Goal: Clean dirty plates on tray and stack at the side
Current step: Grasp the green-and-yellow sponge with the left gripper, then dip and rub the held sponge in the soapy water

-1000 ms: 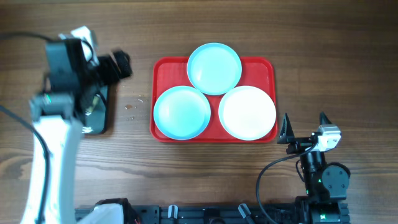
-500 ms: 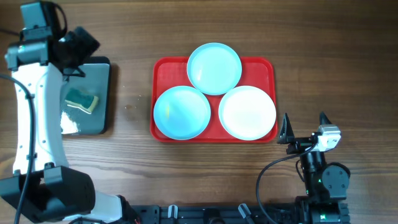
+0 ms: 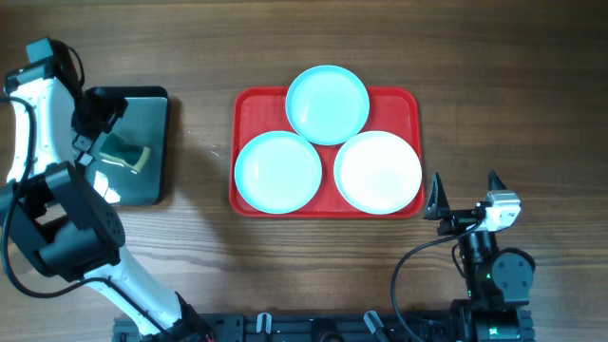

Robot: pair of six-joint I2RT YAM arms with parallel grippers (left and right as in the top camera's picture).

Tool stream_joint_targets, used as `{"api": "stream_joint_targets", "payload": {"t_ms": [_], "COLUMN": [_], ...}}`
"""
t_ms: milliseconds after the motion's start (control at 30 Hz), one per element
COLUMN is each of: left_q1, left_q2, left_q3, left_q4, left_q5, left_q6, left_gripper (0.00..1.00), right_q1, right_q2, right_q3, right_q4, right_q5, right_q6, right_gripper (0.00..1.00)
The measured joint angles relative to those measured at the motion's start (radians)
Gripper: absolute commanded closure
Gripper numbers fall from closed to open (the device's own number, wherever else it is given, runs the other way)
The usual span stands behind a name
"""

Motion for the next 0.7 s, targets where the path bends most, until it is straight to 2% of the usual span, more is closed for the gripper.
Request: {"api": "stream_joint_targets", "payload": {"t_ms": [200,367,500,533,600,700], "left_q1": [-0.001,-0.001,-0.001,-0.001,-0.001,-0.001], "left_q2": [0.015,0.023,0.026,0.026,0.026,0.026], "left_q3": [-0.018,-0.157,-0.237,-0.248,-0.252,-0.253], "left_q4": [-0.016,0.102,0.138,0.148,0.160,0.191], "left_q5": [0.034,0.051,0.058,0.058,0.058,0.061], "left_q6": [0.000,-0.003,-0.004,-0.005,-0.007,-0.010], "left_gripper": [0.00,0.01,0.04,0.06,0.20,0.23], "right_q1": [0.000,0.000,0.000,0.000,0.000,0.000], "right_q2": [0.000,0.000,0.000,0.000,0.000,0.000], "right_q3": [0.000,0.000,0.000,0.000,0.000,0.000], "right_q4": [0.000,0.000,0.000,0.000,0.000,0.000], "right_q5": [0.000,0.000,0.000,0.000,0.000,0.000], "right_q6": [0.000,0.000,0.000,0.000,0.000,0.000], "right_gripper": [0.00,0.00,0.00,0.00,0.00,0.00]}}
